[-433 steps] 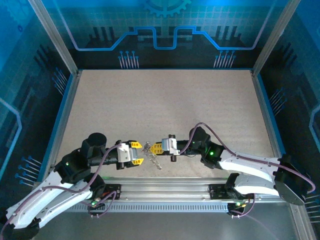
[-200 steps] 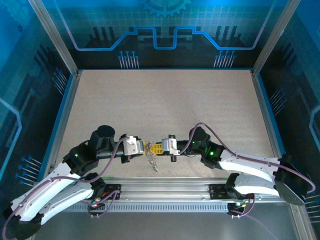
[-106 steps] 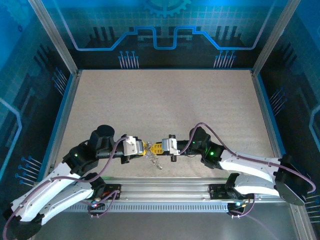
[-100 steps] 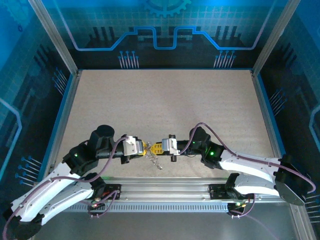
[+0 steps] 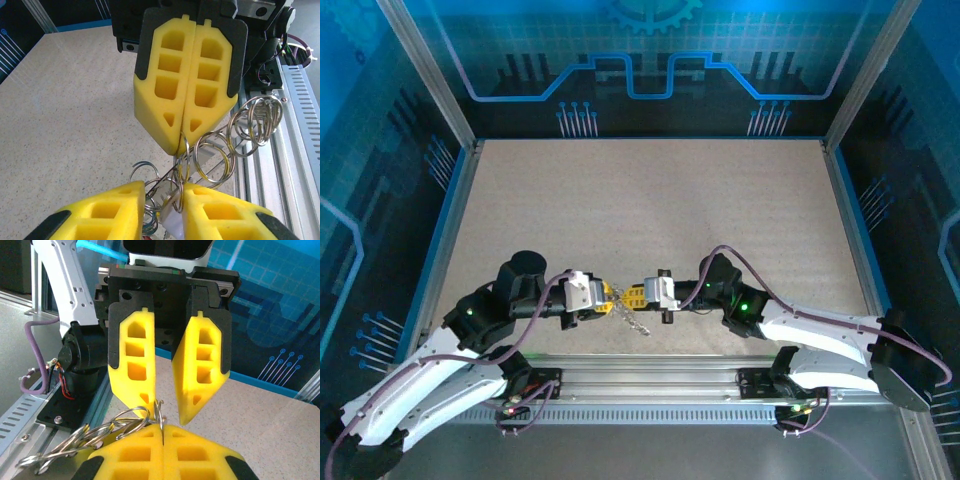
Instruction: Put the keys on the keyring
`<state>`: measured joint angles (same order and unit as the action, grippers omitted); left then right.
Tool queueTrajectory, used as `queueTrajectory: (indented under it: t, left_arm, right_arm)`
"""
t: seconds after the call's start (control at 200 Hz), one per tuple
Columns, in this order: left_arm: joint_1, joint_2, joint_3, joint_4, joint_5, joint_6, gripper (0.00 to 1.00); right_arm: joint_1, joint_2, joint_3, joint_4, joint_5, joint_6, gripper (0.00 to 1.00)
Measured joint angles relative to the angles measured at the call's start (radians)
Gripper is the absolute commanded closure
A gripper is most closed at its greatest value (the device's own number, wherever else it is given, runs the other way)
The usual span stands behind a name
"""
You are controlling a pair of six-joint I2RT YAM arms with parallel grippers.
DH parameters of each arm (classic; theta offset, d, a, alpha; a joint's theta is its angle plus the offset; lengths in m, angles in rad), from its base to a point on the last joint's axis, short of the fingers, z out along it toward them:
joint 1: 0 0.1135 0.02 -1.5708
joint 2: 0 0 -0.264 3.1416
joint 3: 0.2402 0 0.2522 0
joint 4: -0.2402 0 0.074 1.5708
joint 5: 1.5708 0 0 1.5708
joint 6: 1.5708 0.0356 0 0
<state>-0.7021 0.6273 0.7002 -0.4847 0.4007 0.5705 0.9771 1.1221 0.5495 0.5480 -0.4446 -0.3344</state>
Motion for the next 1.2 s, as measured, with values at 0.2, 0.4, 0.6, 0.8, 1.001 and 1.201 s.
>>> queueTrajectory:
  t: [0.2, 0.4, 0.6, 0.8, 1.001, 1.201]
  left_arm:
    - [0.000, -0.006, 0.000, 0.021, 0.031, -0.019, 0.67]
    - [0.000, -0.007, 0.000, 0.032, 0.041, -0.022, 0.73]
    - [0.000, 0.010, 0.000, 0.035, 0.038, -0.022, 0.77]
    - [0.000, 0.032, 0.000, 0.036, 0.038, -0.022, 0.82]
    - [0.000, 0.036, 0.005, 0.030, 0.029, -0.007, 1.00]
    - [0.000, 0.098, 0.087, -0.059, 0.010, 0.031, 1.00]
  right_arm:
    - [0.000, 0.000, 0.000, -0.015, 0.008, -0.003, 1.00]
    - [0.000, 0.000, 0.000, -0.016, 0.018, -0.007, 1.00]
    - [0.000, 0.000, 0.000, -0.016, 0.018, -0.007, 1.00]
    - [0.000, 0.000, 0.000, -0.022, 0.019, -0.007, 1.00]
    - [0.000, 0.000, 0.000, -0.034, 0.027, -0.009, 1.00]
    - [-0.001, -0.010, 0.027, -0.091, 0.060, -0.042, 0.87]
